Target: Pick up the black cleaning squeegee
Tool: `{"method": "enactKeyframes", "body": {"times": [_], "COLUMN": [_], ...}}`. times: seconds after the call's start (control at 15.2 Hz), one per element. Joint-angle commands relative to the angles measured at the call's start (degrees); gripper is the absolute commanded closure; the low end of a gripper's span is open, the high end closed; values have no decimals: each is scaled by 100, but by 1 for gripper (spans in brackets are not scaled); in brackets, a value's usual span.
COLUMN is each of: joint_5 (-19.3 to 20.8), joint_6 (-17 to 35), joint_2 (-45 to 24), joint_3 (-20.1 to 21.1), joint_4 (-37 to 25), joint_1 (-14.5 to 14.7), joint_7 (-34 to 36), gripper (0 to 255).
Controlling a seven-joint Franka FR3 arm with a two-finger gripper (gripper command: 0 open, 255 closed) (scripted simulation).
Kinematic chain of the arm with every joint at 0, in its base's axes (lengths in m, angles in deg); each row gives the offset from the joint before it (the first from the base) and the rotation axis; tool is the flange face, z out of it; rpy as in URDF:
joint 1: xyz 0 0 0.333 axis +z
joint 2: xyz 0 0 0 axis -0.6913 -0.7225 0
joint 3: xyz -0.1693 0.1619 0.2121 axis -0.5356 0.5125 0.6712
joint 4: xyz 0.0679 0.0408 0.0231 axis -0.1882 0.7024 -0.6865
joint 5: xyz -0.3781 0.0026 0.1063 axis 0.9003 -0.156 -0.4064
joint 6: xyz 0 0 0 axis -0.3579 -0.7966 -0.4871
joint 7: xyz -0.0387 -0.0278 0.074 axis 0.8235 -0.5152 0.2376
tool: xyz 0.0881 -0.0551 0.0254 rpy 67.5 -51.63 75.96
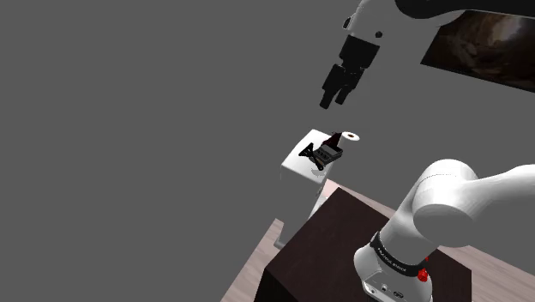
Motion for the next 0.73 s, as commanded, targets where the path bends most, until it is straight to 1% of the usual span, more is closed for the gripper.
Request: {"method": "enactKeyframes", "body": {"times": [0.0, 0.33, 0.66], "joint_5": [0, 319, 628], "joint_6": [0, 775, 1628], "joint_2": [0, -230, -694], "joint_3": [0, -389, -818], "joint_4": [0, 569, 963], "joint_1": [0, -179, -358], "joint_7": [0, -484, -961], "gripper": [0, 0, 0]}}
